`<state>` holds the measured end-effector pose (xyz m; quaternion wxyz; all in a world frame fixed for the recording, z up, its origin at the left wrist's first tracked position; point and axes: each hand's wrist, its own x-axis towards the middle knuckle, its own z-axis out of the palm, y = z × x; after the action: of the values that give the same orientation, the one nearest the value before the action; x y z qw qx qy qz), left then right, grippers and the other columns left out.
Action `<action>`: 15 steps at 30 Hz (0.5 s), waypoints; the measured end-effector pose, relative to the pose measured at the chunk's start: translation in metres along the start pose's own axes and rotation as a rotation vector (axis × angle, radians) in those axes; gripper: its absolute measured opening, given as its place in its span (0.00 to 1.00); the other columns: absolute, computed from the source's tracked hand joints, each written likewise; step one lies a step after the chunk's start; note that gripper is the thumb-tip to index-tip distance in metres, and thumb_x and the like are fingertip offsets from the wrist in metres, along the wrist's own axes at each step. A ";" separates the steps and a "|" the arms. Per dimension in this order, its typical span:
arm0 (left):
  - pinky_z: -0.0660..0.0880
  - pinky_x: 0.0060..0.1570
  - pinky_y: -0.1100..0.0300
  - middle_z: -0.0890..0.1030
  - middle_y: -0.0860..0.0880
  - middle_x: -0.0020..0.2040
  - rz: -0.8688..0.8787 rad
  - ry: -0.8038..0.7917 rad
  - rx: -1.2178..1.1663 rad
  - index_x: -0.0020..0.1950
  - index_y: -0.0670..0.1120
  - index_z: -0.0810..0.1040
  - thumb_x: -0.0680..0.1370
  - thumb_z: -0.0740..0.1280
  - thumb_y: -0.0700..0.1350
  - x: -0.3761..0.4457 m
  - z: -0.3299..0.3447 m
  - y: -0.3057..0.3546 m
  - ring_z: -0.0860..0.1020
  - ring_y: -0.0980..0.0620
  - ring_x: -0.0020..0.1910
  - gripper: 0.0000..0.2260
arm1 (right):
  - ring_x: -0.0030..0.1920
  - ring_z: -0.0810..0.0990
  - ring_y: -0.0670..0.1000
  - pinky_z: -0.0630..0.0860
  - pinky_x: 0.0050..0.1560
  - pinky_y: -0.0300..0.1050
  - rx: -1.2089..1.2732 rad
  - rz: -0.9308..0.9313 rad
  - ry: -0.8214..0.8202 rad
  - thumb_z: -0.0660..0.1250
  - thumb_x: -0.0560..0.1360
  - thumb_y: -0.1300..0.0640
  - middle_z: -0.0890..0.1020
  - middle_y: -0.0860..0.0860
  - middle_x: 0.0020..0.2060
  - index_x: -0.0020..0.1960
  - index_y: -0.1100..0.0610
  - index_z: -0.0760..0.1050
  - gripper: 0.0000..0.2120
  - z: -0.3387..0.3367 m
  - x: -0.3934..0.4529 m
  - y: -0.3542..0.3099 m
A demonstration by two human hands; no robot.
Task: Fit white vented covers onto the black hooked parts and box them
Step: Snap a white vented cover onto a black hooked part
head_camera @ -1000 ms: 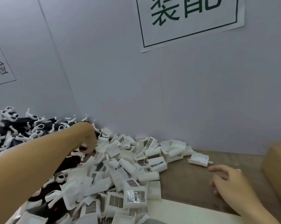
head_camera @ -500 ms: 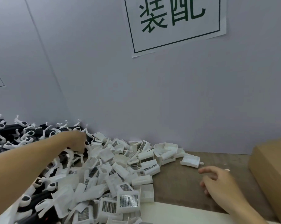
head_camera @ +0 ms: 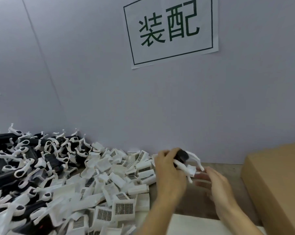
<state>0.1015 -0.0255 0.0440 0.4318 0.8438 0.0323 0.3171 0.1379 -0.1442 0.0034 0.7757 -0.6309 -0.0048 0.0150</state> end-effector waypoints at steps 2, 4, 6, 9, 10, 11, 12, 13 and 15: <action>0.67 0.56 0.67 0.68 0.59 0.53 -0.021 0.073 0.044 0.51 0.69 0.76 0.68 0.66 0.31 -0.024 0.023 -0.002 0.66 0.55 0.56 0.31 | 0.46 0.83 0.60 0.76 0.43 0.51 0.178 0.074 -0.055 0.53 0.85 0.47 0.86 0.61 0.45 0.50 0.61 0.83 0.25 -0.001 -0.002 -0.003; 0.70 0.58 0.63 0.68 0.58 0.53 0.065 0.000 0.002 0.56 0.66 0.79 0.65 0.64 0.30 -0.031 0.033 -0.010 0.68 0.53 0.58 0.33 | 0.47 0.85 0.60 0.77 0.48 0.54 0.212 0.081 -0.138 0.52 0.84 0.42 0.86 0.62 0.46 0.49 0.60 0.86 0.30 -0.007 -0.002 -0.005; 0.74 0.57 0.62 0.71 0.58 0.53 0.188 -0.067 -0.036 0.59 0.59 0.82 0.63 0.64 0.30 -0.033 0.032 -0.017 0.73 0.54 0.58 0.32 | 0.51 0.85 0.59 0.78 0.55 0.58 0.143 0.036 -0.181 0.56 0.81 0.39 0.86 0.60 0.48 0.49 0.58 0.86 0.28 -0.012 -0.001 -0.006; 0.78 0.56 0.60 0.80 0.55 0.54 0.147 -0.078 -0.259 0.58 0.53 0.84 0.64 0.61 0.28 -0.032 0.029 -0.018 0.79 0.56 0.56 0.30 | 0.47 0.86 0.56 0.79 0.50 0.55 0.101 -0.033 -0.133 0.66 0.78 0.45 0.87 0.59 0.46 0.47 0.57 0.87 0.17 -0.015 -0.002 -0.009; 0.78 0.56 0.62 0.83 0.55 0.51 0.066 -0.050 -0.350 0.55 0.53 0.84 0.65 0.59 0.26 -0.031 0.030 -0.017 0.81 0.57 0.54 0.30 | 0.44 0.86 0.55 0.78 0.46 0.52 0.116 -0.041 -0.091 0.68 0.77 0.49 0.87 0.59 0.44 0.45 0.57 0.87 0.14 -0.015 -0.002 -0.009; 0.78 0.55 0.63 0.85 0.55 0.48 -0.024 -0.021 -0.438 0.52 0.53 0.84 0.67 0.57 0.24 -0.029 0.032 -0.015 0.82 0.58 0.52 0.29 | 0.41 0.86 0.54 0.78 0.44 0.50 0.135 -0.043 -0.053 0.69 0.77 0.52 0.87 0.59 0.43 0.44 0.58 0.87 0.11 -0.015 -0.001 -0.008; 0.79 0.54 0.64 0.85 0.54 0.46 -0.121 0.019 -0.512 0.49 0.51 0.83 0.69 0.55 0.22 -0.027 0.033 -0.015 0.83 0.58 0.50 0.28 | 0.40 0.85 0.54 0.77 0.42 0.49 0.157 -0.042 -0.014 0.69 0.77 0.55 0.87 0.59 0.42 0.44 0.60 0.86 0.11 -0.014 0.000 -0.007; 0.80 0.52 0.62 0.85 0.51 0.45 -0.220 0.056 -0.602 0.47 0.48 0.82 0.71 0.54 0.22 -0.026 0.033 -0.016 0.84 0.56 0.48 0.26 | 0.39 0.83 0.54 0.77 0.40 0.48 0.183 -0.043 0.029 0.69 0.78 0.57 0.86 0.58 0.41 0.45 0.62 0.86 0.10 -0.013 0.001 -0.006; 0.81 0.46 0.57 0.84 0.45 0.42 -0.371 0.103 -0.650 0.43 0.44 0.80 0.76 0.57 0.26 -0.023 0.033 -0.020 0.83 0.50 0.41 0.17 | 0.37 0.81 0.53 0.75 0.37 0.47 0.235 -0.061 0.107 0.68 0.78 0.59 0.85 0.56 0.38 0.48 0.63 0.84 0.09 -0.012 0.001 -0.006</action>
<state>0.1064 -0.0442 0.0038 0.7248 0.6255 0.1041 0.2693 0.1397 -0.1575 0.0072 0.8435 -0.5351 0.0193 -0.0421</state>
